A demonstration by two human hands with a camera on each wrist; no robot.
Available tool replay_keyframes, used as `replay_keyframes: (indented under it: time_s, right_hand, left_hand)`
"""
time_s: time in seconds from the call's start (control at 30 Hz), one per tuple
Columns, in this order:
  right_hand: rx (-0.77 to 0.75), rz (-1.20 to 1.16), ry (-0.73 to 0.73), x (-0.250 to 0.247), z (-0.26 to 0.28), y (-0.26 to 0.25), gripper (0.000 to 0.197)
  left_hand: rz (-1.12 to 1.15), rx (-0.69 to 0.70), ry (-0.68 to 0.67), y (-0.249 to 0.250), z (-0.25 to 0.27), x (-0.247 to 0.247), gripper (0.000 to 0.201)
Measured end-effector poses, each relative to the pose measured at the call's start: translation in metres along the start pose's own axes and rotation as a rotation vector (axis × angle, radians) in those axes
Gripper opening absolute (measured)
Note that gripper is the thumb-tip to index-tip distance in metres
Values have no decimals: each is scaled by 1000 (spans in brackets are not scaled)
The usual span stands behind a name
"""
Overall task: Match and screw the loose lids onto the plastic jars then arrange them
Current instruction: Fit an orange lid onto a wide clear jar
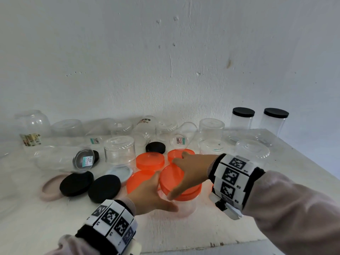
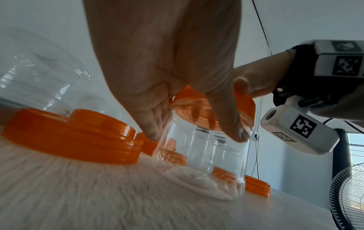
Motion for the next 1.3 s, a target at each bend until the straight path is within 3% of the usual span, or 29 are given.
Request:
replay_keyframes:
  time_s: [0.1,0.3,0.5,0.67,0.9,1.13,1.3]
  right_hand:
    - [-17,-17,-37,-2,1,-1,123]
    - [-67,-10,-55,-9,3,-2,104]
    - [34,14,-29,-5,3,1,116]
    - [-58,-17,-82,-9,5,-2,110]
    - [38,4,-25,-8,4,1,113]
    - [-85,-23,-82,-9,6,-5,102]
    - [-25,18,-20,-3,2,-4,108]
  left_hand:
    - [-1,-2,3,-1,-1,1,117]
    - [3,-4,3,0,0,1,116]
    - [-3,-3,0,1,-1,0,115]
    - [1,4,2,1,0,1,115]
    - [18,3,2,-1,-1,1,118]
    - [2,7,11,0,-1,1,115]
    - [17,11,8,2,0,1,113]
Point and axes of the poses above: each hand's wrist, its own z-axis away from the middle knuckle, its own x-axis out of the palm, y = z × x, the point moved 1 cm from there along -z, towards the middle knuckle, and after that the axes turned 15 degrees about -z, right-handed, at the moved point
